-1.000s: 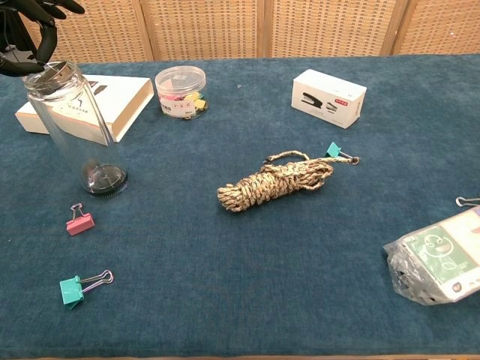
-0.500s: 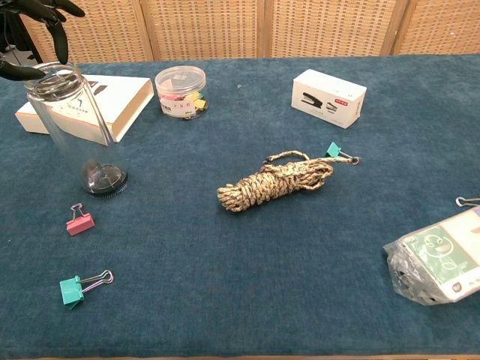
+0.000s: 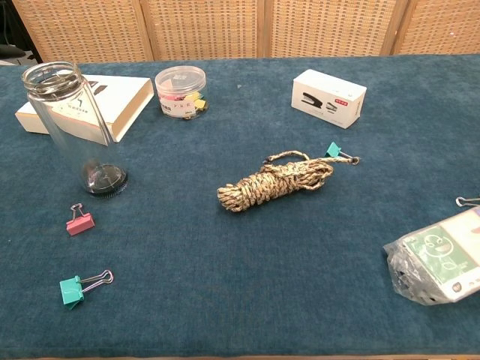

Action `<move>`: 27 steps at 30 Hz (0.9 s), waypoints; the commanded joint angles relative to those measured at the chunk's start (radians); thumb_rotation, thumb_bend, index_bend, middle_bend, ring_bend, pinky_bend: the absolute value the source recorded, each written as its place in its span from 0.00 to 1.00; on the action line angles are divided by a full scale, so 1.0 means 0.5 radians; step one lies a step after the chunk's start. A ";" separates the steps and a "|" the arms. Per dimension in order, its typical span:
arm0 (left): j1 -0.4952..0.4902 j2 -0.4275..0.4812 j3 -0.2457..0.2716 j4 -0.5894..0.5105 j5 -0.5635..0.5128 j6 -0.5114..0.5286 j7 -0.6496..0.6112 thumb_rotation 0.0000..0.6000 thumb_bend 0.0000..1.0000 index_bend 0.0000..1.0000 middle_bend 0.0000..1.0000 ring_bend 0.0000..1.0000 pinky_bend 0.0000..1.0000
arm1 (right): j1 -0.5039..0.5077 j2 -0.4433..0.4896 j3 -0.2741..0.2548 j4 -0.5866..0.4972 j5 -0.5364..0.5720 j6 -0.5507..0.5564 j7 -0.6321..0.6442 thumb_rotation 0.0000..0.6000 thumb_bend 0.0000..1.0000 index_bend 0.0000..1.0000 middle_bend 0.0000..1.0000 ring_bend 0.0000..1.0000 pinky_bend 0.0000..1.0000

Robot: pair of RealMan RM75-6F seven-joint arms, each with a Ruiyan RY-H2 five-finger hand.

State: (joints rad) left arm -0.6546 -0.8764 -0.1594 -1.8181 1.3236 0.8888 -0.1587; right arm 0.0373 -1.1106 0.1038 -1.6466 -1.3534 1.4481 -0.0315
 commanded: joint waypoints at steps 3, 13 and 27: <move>0.060 0.060 0.007 -0.001 0.052 0.070 -0.066 1.00 0.31 0.00 0.00 0.00 0.00 | -0.001 0.001 -0.001 -0.005 -0.004 0.004 -0.001 1.00 0.00 0.00 0.00 0.00 0.00; 0.355 0.012 0.120 0.149 0.155 0.452 -0.080 1.00 0.31 0.00 0.00 0.00 0.00 | -0.007 0.011 -0.008 -0.023 -0.036 0.024 0.006 1.00 0.00 0.00 0.00 0.00 0.00; 0.884 -0.320 0.343 0.540 0.218 0.987 -0.226 1.00 0.31 0.00 0.00 0.00 0.00 | -0.022 0.037 -0.035 -0.063 -0.125 0.067 0.039 1.00 0.00 0.00 0.00 0.00 0.00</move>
State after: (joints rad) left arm -0.2349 -1.0211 -0.0033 -1.5598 1.4264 1.3638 -0.2718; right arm 0.0266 -1.0930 0.0870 -1.6776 -1.4148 1.4812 -0.0128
